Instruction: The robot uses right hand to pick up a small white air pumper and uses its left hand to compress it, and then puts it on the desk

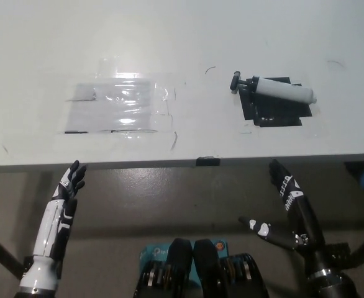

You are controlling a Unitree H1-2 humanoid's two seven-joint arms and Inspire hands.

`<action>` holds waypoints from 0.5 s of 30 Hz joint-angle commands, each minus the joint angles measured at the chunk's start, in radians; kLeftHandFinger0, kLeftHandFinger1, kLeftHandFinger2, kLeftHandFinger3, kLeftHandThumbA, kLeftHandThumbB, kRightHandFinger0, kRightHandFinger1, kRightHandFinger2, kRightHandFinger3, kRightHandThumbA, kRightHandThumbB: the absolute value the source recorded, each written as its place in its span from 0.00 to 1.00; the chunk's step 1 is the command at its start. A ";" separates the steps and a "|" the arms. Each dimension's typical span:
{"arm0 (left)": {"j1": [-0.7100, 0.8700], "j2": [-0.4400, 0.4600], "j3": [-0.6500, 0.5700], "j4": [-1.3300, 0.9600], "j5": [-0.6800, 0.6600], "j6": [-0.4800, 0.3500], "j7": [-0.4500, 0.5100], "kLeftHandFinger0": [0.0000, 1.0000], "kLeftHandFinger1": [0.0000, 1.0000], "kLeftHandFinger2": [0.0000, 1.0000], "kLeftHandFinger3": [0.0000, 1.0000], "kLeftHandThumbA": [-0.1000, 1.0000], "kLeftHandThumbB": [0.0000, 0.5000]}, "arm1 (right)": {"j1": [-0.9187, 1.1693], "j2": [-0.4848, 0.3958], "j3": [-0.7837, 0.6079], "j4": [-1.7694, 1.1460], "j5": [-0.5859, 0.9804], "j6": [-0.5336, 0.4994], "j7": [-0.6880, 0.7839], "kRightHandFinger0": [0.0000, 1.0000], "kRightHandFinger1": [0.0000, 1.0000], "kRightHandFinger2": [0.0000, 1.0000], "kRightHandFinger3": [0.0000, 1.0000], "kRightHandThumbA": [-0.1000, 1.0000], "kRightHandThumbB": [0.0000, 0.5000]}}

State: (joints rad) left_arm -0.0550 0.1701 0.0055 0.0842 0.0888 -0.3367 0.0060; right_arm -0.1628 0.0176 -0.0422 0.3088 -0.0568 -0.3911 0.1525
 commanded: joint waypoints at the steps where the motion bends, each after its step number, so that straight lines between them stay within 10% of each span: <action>1: -0.022 0.032 0.014 -0.014 -0.024 0.026 -0.026 1.00 1.00 1.00 1.00 1.00 0.39 | -0.019 -0.007 0.013 -0.021 0.019 -0.061 -0.016 1.00 1.00 1.00 1.00 0.94 0.36; 15: 0.031 0.021 0.004 -0.015 -0.045 0.020 -0.049 1.00 1.00 1.00 1.00 1.00 0.27 | 0.043 -0.019 0.044 -0.059 -0.030 -0.070 -0.044 1.00 1.00 1.00 1.00 0.96 0.38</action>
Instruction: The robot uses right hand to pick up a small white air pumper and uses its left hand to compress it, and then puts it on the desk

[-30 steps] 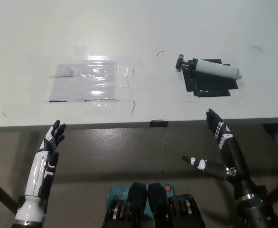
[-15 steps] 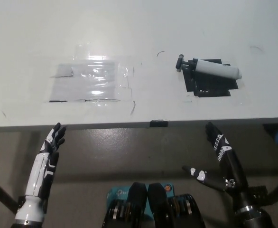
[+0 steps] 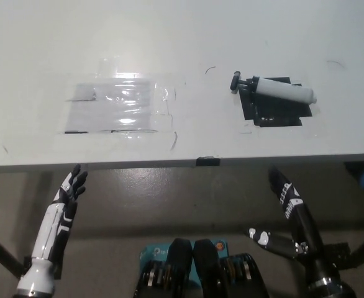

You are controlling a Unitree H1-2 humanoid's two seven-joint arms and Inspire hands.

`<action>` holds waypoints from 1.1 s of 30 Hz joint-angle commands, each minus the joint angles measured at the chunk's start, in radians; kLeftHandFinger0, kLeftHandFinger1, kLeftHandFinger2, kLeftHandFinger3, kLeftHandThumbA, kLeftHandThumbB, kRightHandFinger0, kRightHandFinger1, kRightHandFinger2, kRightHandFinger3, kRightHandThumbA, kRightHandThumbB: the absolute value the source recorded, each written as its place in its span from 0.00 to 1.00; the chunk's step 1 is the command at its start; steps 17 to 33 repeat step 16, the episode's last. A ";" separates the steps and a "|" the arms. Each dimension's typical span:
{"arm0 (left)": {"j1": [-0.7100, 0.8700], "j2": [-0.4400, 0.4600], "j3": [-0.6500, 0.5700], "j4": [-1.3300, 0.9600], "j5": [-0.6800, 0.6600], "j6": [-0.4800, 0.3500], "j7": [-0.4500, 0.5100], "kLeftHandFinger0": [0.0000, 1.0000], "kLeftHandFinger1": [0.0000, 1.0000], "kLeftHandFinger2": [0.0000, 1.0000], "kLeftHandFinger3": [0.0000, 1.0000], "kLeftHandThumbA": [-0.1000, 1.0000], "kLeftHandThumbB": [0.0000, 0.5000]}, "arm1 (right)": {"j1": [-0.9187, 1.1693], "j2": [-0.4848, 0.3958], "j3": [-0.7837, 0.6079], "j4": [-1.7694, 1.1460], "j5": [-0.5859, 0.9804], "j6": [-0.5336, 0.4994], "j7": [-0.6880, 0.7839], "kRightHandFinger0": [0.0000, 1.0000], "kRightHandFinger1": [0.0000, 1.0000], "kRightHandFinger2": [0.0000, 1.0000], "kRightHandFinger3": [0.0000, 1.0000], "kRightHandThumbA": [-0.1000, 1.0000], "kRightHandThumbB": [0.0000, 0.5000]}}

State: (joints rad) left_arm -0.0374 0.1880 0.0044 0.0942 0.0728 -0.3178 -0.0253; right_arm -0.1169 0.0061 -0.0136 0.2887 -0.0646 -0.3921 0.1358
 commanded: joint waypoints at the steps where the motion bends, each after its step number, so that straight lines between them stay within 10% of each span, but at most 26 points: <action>1: 0.018 0.002 0.005 -0.024 -0.029 -0.001 -0.017 1.00 1.00 1.00 1.00 1.00 0.27 | -0.001 -0.010 0.018 -0.041 -0.029 -0.068 -0.029 1.00 1.00 1.00 1.00 0.96 0.39; 33: 0.051 -0.008 0.005 -0.029 -0.038 0.013 -0.010 1.00 1.00 1.00 1.00 1.00 0.18 | -0.014 -0.036 0.059 -0.045 -0.084 -0.049 -0.054 1.00 1.00 1.00 1.00 0.96 0.37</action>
